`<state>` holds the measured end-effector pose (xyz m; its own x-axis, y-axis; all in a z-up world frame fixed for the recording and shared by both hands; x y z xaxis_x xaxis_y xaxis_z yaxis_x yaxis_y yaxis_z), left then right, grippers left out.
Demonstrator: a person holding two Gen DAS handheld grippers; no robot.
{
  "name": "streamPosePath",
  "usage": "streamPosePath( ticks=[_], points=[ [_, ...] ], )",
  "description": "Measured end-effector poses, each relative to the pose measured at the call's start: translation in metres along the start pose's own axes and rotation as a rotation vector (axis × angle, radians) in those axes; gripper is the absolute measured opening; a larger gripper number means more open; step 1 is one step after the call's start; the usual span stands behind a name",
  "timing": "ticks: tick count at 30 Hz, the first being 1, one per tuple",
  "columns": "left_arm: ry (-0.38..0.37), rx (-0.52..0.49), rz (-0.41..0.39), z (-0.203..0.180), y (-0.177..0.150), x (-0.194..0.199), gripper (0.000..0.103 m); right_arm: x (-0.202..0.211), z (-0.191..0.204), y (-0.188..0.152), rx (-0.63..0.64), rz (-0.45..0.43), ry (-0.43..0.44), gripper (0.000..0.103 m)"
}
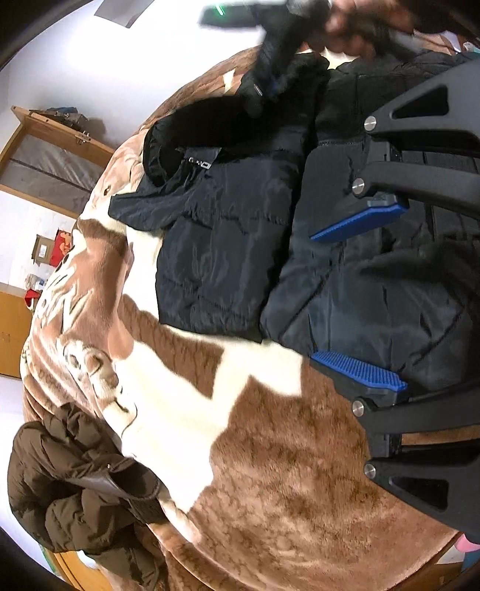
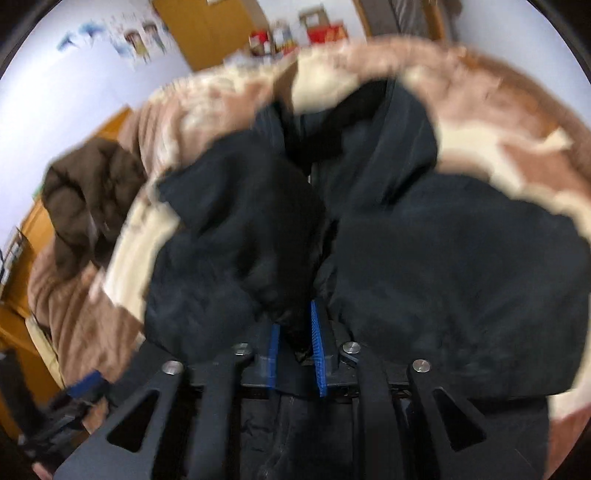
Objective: Fold large clothes
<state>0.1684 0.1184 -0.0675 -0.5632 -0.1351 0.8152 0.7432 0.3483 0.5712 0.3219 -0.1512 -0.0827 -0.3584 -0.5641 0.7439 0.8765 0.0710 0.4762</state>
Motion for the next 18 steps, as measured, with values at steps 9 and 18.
streamPosePath(
  ticks=[9,18],
  points=[
    [-0.054,-0.018,-0.045,-0.019,0.025,0.011,0.063,0.069,0.026,0.002,0.045,-0.108,0.175,0.064],
    [-0.172,-0.132,-0.117,-0.114,0.073,-0.006,0.063,0.144,-0.093,0.014,-0.044,-0.312,-0.196,0.044]
  ],
)
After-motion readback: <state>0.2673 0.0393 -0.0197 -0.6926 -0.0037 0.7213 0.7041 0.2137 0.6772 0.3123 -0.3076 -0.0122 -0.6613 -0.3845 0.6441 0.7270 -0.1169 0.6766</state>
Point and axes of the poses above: each gripper's, at about its wrist camera, not at the fingertips, and x roughly against the way its jaws point, z to its left, y to its top, the point moved 3 cm from there along -x, roughly the way its jaws point, and after that the axes turned 10 degrees about y, right-handed, at the moved point
